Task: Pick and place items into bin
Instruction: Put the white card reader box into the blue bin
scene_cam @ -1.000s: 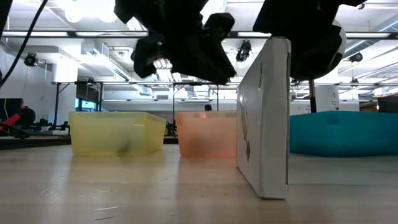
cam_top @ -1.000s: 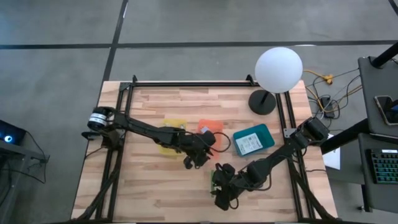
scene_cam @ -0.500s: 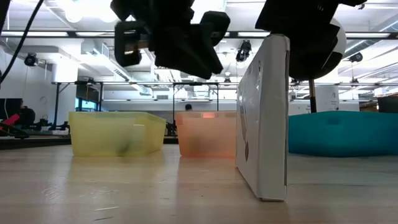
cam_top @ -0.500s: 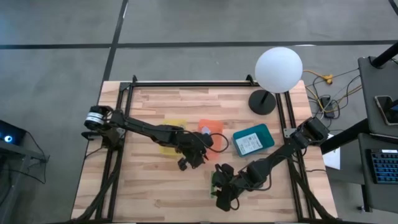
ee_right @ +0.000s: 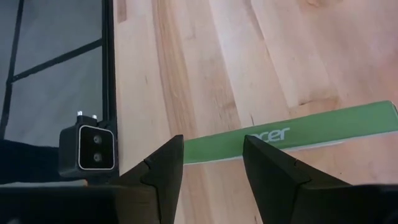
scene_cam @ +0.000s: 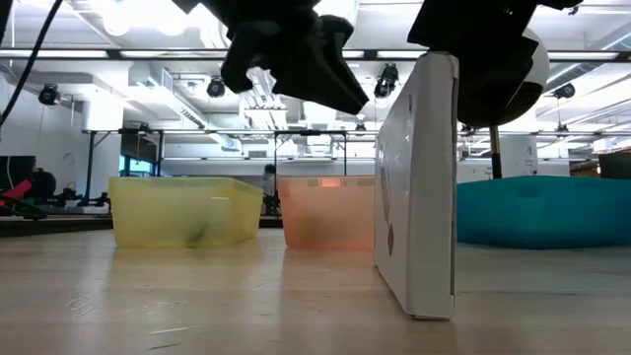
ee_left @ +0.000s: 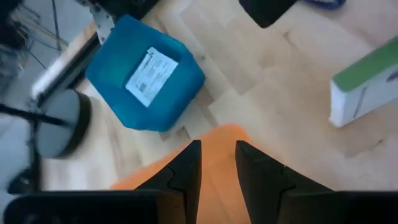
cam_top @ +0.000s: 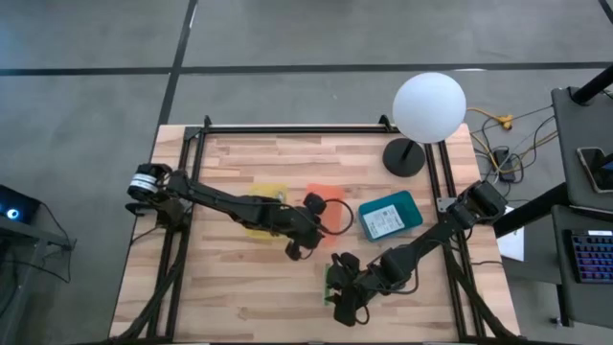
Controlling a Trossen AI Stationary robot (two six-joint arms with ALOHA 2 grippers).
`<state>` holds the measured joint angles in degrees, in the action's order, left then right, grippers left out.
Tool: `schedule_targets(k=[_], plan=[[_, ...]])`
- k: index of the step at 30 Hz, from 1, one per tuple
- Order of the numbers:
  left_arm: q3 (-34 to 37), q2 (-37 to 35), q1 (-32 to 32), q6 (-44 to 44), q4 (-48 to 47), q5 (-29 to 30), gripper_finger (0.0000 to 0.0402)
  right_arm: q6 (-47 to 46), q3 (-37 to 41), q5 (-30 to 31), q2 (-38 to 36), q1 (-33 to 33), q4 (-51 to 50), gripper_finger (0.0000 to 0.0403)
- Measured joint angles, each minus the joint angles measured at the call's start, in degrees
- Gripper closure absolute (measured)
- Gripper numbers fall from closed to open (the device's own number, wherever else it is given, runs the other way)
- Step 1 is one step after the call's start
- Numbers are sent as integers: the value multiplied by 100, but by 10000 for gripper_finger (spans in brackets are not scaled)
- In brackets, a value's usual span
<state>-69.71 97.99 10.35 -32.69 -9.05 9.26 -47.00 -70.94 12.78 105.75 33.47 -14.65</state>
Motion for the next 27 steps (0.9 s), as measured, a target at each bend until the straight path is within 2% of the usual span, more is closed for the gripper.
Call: schedule_targets(k=[4,8,16,18,23,27], plan=[[-27,1,18,1093,-94,-72,318,114,0,-7,0,0,6,248],[-27,1,38,940,-97,178,318,297,0,-111,0,0,11,248],[-42,-36,192,1941,-425,124,318,641,0,-247,0,2,16,248],[-57,-70,187,2020,-656,-160,318,711,0,-389,0,2,22,248],[-74,-166,76,1511,-749,-1748,318,820,0,-431,0,13,7,248],[-74,-179,-190,986,-706,-2323,318,703,0,-406,0,-29,55,248]])
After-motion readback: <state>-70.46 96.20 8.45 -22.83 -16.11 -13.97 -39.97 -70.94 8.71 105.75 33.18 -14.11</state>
